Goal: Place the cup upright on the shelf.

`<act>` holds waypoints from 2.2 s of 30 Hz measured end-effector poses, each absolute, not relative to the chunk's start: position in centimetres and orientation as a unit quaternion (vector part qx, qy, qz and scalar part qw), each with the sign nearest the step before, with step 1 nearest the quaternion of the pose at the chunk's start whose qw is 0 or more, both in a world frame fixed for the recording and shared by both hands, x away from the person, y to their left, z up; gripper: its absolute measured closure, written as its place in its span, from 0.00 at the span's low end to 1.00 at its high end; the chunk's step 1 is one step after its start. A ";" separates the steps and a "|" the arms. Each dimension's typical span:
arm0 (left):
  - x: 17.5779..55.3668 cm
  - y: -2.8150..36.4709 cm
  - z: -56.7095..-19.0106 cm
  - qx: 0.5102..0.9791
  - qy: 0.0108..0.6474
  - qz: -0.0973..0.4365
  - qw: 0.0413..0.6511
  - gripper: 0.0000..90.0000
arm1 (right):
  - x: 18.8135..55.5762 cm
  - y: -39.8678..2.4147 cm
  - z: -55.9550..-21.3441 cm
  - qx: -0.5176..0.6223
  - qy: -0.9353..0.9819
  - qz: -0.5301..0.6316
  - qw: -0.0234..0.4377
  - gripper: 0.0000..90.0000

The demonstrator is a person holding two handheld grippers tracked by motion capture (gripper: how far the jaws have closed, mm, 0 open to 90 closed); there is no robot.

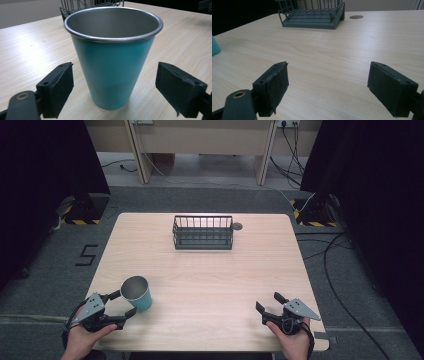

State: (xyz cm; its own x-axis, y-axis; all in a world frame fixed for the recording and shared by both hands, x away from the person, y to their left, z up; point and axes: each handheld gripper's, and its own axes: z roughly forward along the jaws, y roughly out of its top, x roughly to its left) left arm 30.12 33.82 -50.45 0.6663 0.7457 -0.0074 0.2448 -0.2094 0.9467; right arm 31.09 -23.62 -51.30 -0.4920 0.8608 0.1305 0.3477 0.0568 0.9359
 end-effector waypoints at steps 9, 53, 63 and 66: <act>30.9 33.3 -50.4 0.737 0.329 0.231 0.543 0.16 | 31.1 -23.7 -51.3 0.442 0.682 0.528 0.246 0.20; 34.7 29.6 -48.7 0.730 0.282 0.230 0.578 0.17 | 31.4 -24.0 -51.4 0.457 0.675 0.531 0.229 0.22; 35.8 28.8 -47.5 0.721 0.275 0.239 0.590 0.17 | 31.4 -24.1 -51.4 0.465 0.671 0.533 0.223 0.22; 36.1 28.7 -47.2 0.719 0.274 0.241 0.592 0.17 | 31.4 -24.1 -51.4 0.464 0.670 0.534 0.225 0.22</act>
